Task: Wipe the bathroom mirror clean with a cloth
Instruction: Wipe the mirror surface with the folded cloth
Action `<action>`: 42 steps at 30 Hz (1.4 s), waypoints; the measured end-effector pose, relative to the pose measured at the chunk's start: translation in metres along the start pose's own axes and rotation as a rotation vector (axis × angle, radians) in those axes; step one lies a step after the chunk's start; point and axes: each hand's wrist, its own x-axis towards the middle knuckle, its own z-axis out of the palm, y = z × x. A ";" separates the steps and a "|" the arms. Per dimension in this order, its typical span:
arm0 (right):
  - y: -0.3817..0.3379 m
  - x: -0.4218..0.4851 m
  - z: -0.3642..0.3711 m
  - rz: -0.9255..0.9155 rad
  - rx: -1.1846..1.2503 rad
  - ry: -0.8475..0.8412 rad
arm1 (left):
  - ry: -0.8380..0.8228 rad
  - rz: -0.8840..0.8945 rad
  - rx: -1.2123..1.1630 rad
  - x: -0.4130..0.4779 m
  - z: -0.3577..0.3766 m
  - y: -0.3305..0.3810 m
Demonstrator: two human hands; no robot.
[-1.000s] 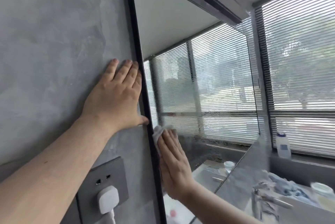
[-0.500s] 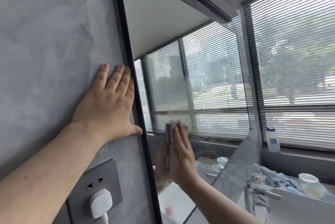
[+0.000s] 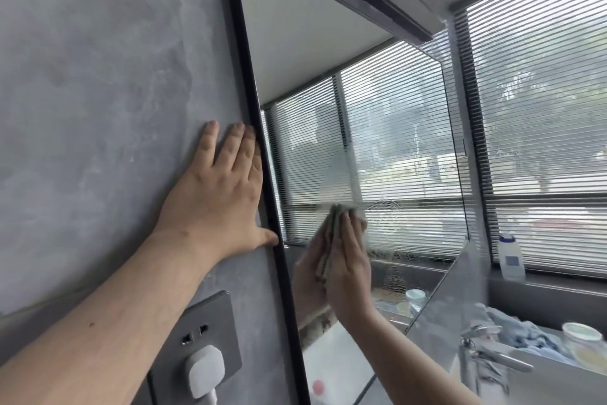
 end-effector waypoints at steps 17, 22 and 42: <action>0.063 0.009 -0.032 0.118 -0.141 0.102 | 0.003 0.013 -0.064 -0.002 0.004 -0.001; 0.052 0.008 -0.035 0.254 -0.105 0.117 | 0.005 0.012 -0.058 -0.001 0.003 -0.001; 0.032 0.011 -0.010 -0.092 -0.081 0.006 | 0.000 0.012 -0.049 -0.001 0.005 -0.001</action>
